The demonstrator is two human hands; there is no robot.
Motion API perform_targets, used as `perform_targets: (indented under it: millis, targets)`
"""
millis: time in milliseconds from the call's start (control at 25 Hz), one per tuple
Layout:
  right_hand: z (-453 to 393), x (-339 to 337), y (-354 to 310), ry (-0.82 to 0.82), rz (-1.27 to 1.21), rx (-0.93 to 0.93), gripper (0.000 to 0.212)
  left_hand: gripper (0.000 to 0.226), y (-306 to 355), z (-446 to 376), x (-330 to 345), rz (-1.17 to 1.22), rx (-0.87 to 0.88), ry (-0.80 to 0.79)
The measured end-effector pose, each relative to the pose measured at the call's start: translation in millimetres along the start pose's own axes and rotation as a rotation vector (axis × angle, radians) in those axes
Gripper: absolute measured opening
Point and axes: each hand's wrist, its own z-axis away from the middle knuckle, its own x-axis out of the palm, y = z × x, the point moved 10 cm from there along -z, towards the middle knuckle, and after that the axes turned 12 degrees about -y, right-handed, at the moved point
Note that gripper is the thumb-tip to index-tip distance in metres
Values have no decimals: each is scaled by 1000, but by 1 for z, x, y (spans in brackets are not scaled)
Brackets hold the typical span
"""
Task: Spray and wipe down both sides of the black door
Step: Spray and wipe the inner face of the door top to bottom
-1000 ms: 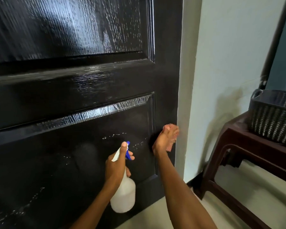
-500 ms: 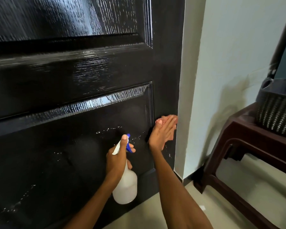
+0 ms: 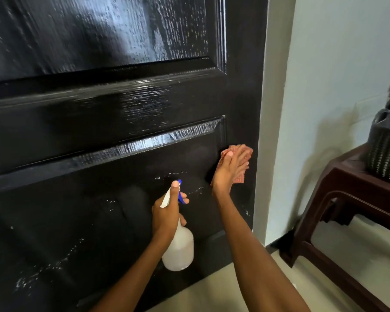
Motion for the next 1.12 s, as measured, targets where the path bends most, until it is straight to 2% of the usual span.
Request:
perform_targets:
  millis: [120, 320, 640, 760, 840, 960, 1040, 1120]
  targets:
    - [1, 10, -16, -73, 44, -126, 58, 59, 11, 3, -15, 17, 23, 22]
    - [18, 21, -10, -166, 68, -178, 67, 66, 20, 0, -28, 136, 14, 18]
    - [62, 52, 26, -208, 117, -225, 56, 71, 41, 4, -54, 181, 130, 80]
    - [70, 63, 23, -219, 186, -276, 54, 69, 39, 4, -66, 122, 121, 109]
    - [90, 87, 11, -282, 333, -389, 55, 66, 33, 8, -76, 85, 125, 138]
    - [137, 138, -26, -337, 633, -825, 59, 65, 31, 27, -101, 105, 242, 238]
    - [138, 151, -59, -264, 806, -1068, 62, 63, 27, 38, -117, 108, 275, 294]
    - [107, 136, -92, -131, 819, -1060, 63, 62, 21, 39, -122, 94, 261, 288]
